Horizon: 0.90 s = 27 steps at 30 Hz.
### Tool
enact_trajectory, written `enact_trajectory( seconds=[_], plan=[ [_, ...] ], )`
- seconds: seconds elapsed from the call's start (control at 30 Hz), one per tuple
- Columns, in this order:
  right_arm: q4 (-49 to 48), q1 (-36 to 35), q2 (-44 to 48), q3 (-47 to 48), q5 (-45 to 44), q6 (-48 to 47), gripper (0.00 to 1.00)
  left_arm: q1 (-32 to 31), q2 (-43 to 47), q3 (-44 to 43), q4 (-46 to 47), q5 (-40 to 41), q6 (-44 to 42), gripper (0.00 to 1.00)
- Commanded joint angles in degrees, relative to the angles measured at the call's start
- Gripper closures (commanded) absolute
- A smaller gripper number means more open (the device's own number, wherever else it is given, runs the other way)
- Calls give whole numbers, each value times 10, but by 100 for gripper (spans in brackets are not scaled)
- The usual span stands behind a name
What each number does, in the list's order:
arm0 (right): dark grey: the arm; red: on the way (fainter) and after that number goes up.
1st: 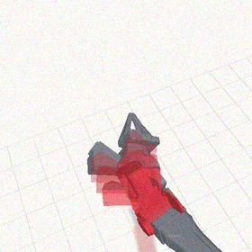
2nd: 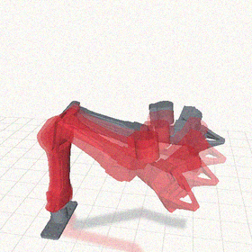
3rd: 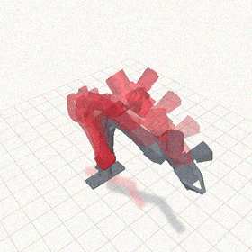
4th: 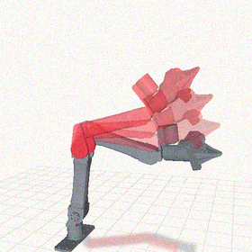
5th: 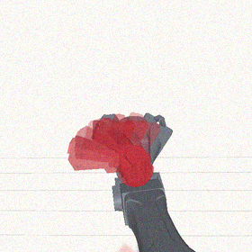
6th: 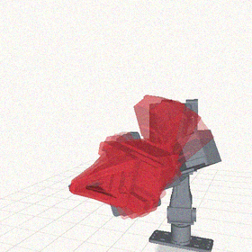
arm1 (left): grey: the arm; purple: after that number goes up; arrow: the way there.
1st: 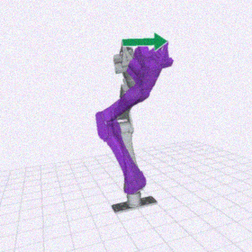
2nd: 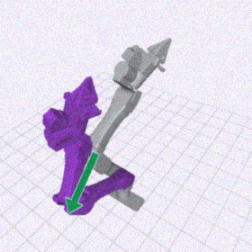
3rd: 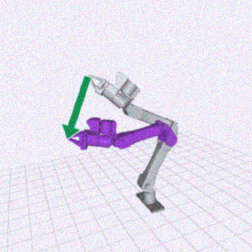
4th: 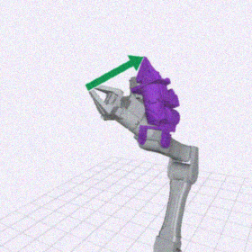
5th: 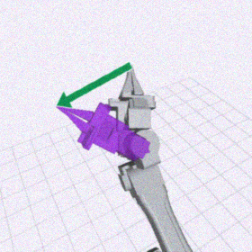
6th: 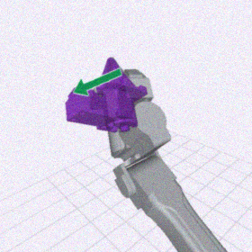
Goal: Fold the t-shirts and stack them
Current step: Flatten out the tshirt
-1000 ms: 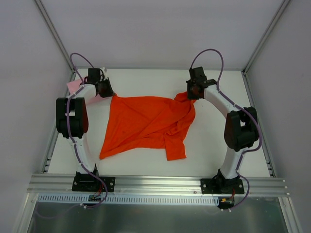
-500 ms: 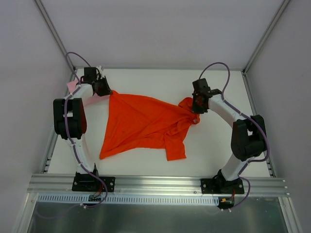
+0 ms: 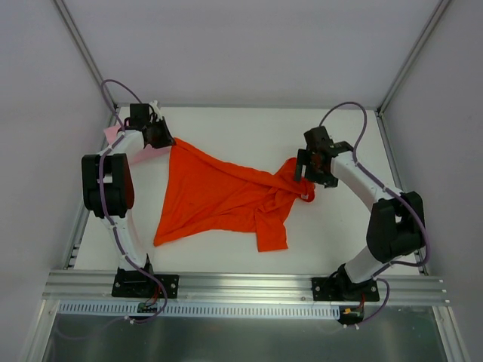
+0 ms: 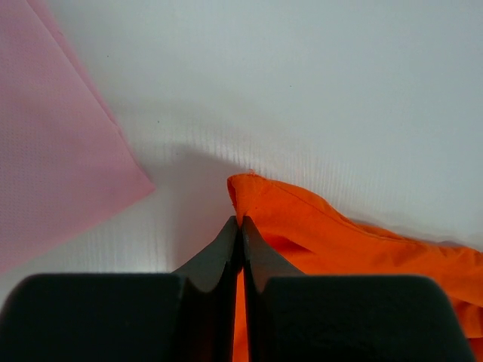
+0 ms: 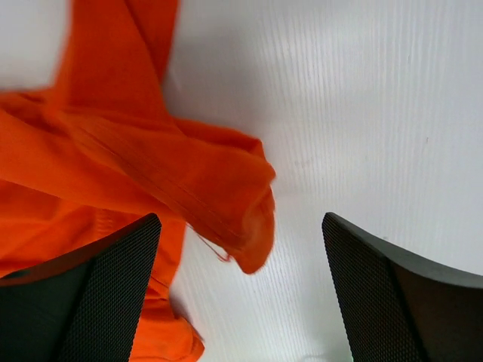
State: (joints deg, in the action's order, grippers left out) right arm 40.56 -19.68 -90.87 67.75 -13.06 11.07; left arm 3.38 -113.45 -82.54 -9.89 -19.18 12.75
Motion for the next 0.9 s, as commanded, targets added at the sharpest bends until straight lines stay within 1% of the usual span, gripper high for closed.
enact_trajectory(
  seconds=[0.0,0.03,0.2,0.27,0.33,0.37,0.5,0.6,0.67,0.7,0.87],
  plan=[
    [-20,7,-25,99,-16,-44,9,1,35,5,13,-18,-12,100],
    [-22,8,-34,141,-12,-60,9,1,36,5,11,-20,-12,100],
    [-68,7,-88,221,72,-95,11,1,33,2,12,-20,-12,100],
    [-52,2,-111,256,73,-125,12,1,31,-2,13,-19,-10,100],
    [-37,-10,-142,272,67,-149,13,1,31,-3,15,-20,-10,100],
    [-28,-13,-149,274,61,-170,16,1,29,-4,15,-20,-12,100],
    [-22,-27,-170,254,62,-198,21,1,25,-4,14,-18,-12,100],
    [-37,-30,-175,237,90,-220,27,1,22,-4,14,-21,-12,100],
    [-34,-34,-189,240,103,-228,31,1,18,-6,15,-24,-11,100],
    [-30,-40,-194,244,108,-235,32,1,18,-6,14,-24,-10,100],
    [-12,-48,-220,251,88,-246,40,1,17,-10,13,-24,-9,100]
  ],
)
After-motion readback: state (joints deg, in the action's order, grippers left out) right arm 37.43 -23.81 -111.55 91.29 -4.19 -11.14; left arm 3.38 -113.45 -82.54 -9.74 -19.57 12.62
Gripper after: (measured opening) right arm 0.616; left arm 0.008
